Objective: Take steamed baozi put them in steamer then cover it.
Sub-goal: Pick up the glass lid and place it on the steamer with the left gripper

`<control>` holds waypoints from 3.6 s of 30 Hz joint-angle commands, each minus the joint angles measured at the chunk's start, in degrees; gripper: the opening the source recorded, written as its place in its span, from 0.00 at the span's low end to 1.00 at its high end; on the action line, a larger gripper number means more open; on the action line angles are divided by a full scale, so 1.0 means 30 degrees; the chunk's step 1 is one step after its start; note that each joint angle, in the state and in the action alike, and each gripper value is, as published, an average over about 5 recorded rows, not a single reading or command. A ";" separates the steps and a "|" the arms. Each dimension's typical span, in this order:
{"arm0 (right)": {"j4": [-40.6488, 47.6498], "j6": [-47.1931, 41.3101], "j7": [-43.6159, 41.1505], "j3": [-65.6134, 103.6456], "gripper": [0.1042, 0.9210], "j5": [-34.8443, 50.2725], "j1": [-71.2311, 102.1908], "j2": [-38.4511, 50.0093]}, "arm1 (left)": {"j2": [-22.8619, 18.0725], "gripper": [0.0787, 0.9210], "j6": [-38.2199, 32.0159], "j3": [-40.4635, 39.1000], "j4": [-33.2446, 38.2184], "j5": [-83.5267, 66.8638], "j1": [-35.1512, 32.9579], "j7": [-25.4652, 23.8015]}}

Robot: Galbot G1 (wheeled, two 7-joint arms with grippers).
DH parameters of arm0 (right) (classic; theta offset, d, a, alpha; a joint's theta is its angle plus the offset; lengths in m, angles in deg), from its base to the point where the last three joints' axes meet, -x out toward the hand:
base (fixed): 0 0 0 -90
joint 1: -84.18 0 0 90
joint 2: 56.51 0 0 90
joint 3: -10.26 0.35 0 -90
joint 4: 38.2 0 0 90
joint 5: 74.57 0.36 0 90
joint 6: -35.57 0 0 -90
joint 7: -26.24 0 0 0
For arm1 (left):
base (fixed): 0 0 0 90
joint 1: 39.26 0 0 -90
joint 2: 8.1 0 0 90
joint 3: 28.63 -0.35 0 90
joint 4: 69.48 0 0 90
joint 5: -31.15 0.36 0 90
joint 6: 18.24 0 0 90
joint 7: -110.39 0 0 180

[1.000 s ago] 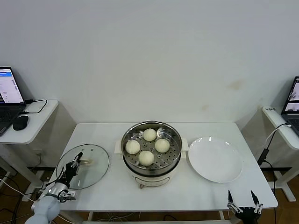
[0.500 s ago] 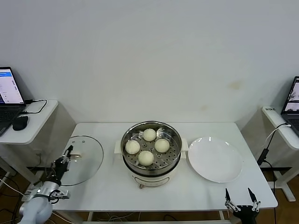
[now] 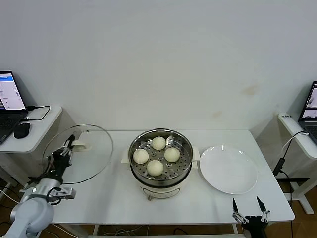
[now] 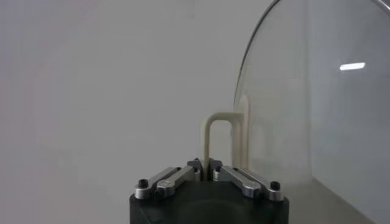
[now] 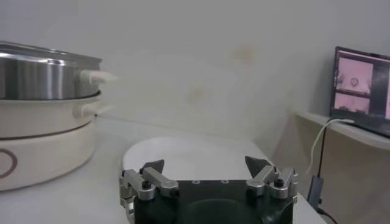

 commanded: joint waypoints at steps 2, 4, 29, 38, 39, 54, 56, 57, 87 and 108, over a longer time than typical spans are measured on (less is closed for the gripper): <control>-0.0052 0.0472 0.0394 -0.0369 0.88 -0.1719 -0.0131 -0.0107 | 0.0134 0.07 0.3935 -0.6895 0.3586 0.0414 0.3102 -0.2593; -0.0007 0.0546 0.0543 -0.0423 0.88 -0.2127 -0.0223 -0.0196 | -0.0459 0.07 0.4436 -0.7918 0.3327 0.0803 0.3928 -0.3022; 0.0747 0.1034 0.1391 -0.1153 0.88 -0.4028 -0.0652 -0.0427 | -0.7913 0.07 0.8352 -1.2622 -0.0123 0.6609 0.8020 -0.5932; 0.0837 0.1031 0.1453 -0.1389 0.88 -0.4117 -0.0678 -0.0431 | -0.8689 0.07 0.8038 -1.3429 -0.0709 0.7677 0.8031 -0.5866; 0.0851 0.1038 0.1453 -0.1378 0.88 -0.4106 -0.0677 -0.0431 | -0.8728 0.07 0.7992 -1.3538 -0.0808 0.7744 0.8070 -0.5839; 0.1166 0.1266 0.1429 -0.1308 0.88 -0.3992 -0.0711 -0.0412 | -0.8583 0.07 0.7681 -1.3854 -0.1900 0.7854 0.8020 -0.5871; 0.1170 0.1279 0.1425 -0.1315 0.88 -0.4002 -0.0704 -0.0414 | -0.8593 0.07 0.7644 -1.3869 -0.2013 0.7876 0.8100 -0.5851; 0.1169 0.1283 0.1422 -0.1322 0.88 -0.4008 -0.0699 -0.0415 | -0.8591 0.07 0.7627 -1.3872 -0.2064 0.7882 0.8147 -0.5844; 0.1437 0.1446 0.1291 -0.1436 0.88 -0.4031 -0.0791 -0.0409 | -0.8651 0.10 0.7441 -1.3645 -0.2313 0.7341 0.8167 -0.5414; 0.1429 0.1370 0.1189 -0.1657 0.88 -0.3955 -0.0431 -0.0394 | -0.4301 0.79 0.6762 -0.9567 0.7726 -0.3170 0.0424 -0.0802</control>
